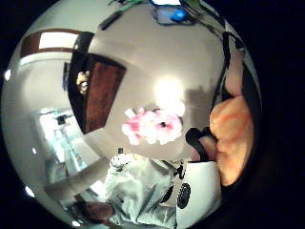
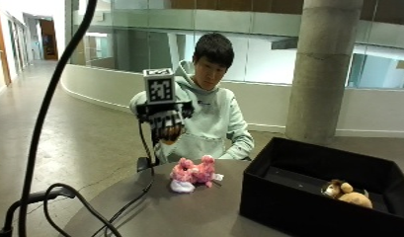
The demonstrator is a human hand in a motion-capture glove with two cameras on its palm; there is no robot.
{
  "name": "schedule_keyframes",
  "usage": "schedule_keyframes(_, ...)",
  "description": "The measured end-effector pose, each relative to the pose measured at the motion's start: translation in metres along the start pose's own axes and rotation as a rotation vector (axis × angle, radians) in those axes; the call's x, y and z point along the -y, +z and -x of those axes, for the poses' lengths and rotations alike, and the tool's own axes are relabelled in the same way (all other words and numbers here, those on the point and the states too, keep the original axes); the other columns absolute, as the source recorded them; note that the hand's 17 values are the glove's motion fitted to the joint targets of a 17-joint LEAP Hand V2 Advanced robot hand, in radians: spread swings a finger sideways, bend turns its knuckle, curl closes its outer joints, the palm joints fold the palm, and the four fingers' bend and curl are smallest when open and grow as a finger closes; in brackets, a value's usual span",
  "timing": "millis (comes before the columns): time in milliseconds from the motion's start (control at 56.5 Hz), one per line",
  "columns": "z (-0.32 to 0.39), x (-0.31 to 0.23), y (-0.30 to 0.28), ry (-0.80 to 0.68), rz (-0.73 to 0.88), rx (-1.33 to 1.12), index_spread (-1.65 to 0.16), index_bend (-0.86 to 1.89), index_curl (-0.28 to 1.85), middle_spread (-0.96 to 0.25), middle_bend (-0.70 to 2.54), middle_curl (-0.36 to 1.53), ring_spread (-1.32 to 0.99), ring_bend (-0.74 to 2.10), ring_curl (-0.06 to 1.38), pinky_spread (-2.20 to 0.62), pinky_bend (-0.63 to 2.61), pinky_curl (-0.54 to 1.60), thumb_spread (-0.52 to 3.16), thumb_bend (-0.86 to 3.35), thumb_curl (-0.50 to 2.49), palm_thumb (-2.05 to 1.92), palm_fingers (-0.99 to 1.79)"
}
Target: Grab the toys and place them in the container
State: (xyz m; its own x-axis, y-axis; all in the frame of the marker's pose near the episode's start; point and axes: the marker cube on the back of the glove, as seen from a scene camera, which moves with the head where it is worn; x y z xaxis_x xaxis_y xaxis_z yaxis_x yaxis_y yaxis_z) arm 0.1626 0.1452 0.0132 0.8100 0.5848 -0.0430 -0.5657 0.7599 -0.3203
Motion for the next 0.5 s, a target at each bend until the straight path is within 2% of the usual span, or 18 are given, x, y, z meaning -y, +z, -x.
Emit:
schedule_keyframes(53, 0.027, 0.002, -0.025, -0.015, -0.062, 0.015, -0.3, 0.58, 0.64, -0.25, 0.94, 0.63, -0.33, 1.27, 0.61, -0.39, 1.09, 0.48, 0.55, 0.17, 0.88, 0.68, 1.04)
schedule_keyframes(124, 0.069, 0.002, -0.049, 0.001, -0.25, 0.048, -0.3, 0.59, 0.68, -0.25, 0.95, 0.67, -0.33, 1.28, 0.62, -0.39, 1.11, 0.49, 0.49, 0.16, 0.91, 0.68, 1.03)
schedule_keyframes(195, 0.112, -0.013, -0.065, -0.083, -0.342, 0.082, -0.3, 0.6, 0.71, -0.25, 0.96, 0.7, -0.33, 1.29, 0.63, -0.39, 1.12, 0.5, 0.44, 0.16, 0.93, 0.67, 1.02)
schedule_keyframes(354, 0.208, 0.013, -0.091, -0.335, -0.668, 0.187, -0.3, 0.58, 0.78, -0.26, 0.94, 0.76, -0.32, 1.31, 0.64, -0.39, 1.16, 0.52, 0.36, 0.14, 0.99, 0.66, 0.91)
schedule_keyframes(442, 0.245, 0.031, -0.088, -0.374, -0.693, 0.271, -0.31, 0.45, 0.82, -0.26, 0.83, 0.77, -0.31, 1.31, 0.65, -0.38, 1.24, 0.54, 0.41, 0.12, 0.99, 0.65, 0.7)
schedule_keyframes(495, 0.266, 0.044, -0.077, -0.364, -0.577, 0.292, -0.3, 0.23, 0.77, -0.23, 0.62, 0.71, -0.29, 1.27, 0.63, -0.35, 1.34, 0.55, 0.65, 0.1, 0.96, 0.57, 0.32)
